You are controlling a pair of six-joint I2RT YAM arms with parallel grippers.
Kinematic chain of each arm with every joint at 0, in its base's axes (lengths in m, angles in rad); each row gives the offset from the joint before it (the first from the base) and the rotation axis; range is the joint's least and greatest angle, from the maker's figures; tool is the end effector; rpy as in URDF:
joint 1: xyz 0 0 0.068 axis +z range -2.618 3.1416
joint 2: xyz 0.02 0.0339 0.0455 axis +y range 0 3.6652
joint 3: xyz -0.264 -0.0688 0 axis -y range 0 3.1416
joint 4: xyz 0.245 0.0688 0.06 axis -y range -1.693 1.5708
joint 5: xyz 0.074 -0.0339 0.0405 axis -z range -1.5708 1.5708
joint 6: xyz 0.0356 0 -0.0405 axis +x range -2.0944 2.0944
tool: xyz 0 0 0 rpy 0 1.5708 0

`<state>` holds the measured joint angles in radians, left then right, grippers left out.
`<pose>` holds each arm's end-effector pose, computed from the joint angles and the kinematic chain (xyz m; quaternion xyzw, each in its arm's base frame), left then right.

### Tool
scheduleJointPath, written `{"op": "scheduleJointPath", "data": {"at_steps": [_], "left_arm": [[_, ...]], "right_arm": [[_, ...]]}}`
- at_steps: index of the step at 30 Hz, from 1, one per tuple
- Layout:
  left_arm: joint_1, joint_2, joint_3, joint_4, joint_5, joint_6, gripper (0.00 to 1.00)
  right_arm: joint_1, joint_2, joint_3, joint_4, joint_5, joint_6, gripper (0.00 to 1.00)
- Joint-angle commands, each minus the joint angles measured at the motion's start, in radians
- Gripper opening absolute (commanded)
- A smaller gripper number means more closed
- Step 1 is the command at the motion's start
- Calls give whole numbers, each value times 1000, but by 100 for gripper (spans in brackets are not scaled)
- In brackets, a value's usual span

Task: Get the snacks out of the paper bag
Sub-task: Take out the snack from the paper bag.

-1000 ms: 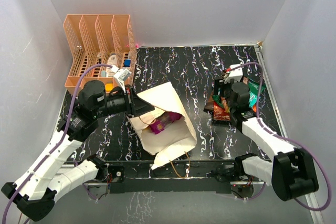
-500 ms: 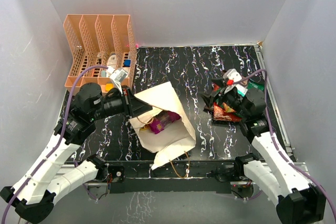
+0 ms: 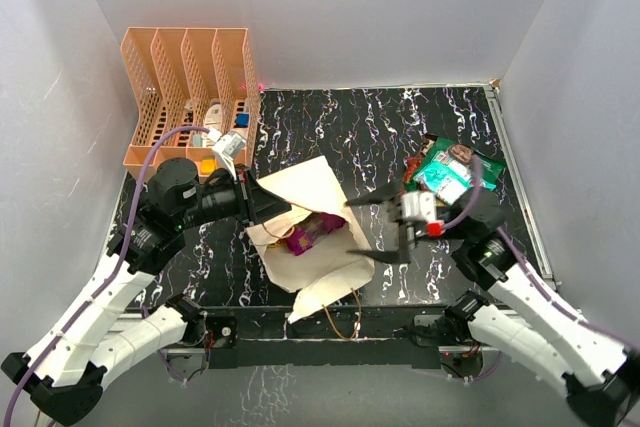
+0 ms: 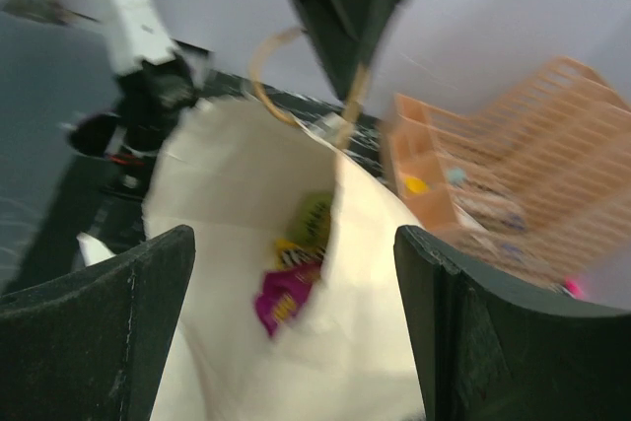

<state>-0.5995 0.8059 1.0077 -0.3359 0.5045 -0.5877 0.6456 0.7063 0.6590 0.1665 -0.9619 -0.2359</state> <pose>0.1302 -0.1098 0.3978 0.1686 0.7281 -0.5122 0.4232 0.1106 0.1198 0.3444 -0.5640 0.3846 0.4355 0.5868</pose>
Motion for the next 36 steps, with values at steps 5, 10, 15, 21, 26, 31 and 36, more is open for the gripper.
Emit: {"op": "scheduleJointPath", "data": {"at_steps": [5, 10, 15, 21, 26, 31, 36], "left_arm": [[1, 7, 15, 17, -1, -14, 0], [0, 0, 33, -27, -9, 7, 0], [1, -13, 30, -37, -12, 18, 0], [1, -10, 22, -19, 1, 15, 0], [0, -11, 21, -15, 4, 14, 0], [1, -19, 35, -34, 4, 14, 0], [1, -37, 31, -33, 0, 4, 0]], "right_arm": [[621, 241, 132, -147, 535, -349, 86], [727, 374, 143, -223, 850, -503, 86], [730, 397, 123, -283, 1049, -603, 86], [730, 420, 83, -285, 1185, -690, 88], [701, 503, 44, -164, 1218, -724, 89], [621, 582, 29, -24, 1162, -744, 88], [533, 667, 24, 91, 1117, -739, 86]]}}
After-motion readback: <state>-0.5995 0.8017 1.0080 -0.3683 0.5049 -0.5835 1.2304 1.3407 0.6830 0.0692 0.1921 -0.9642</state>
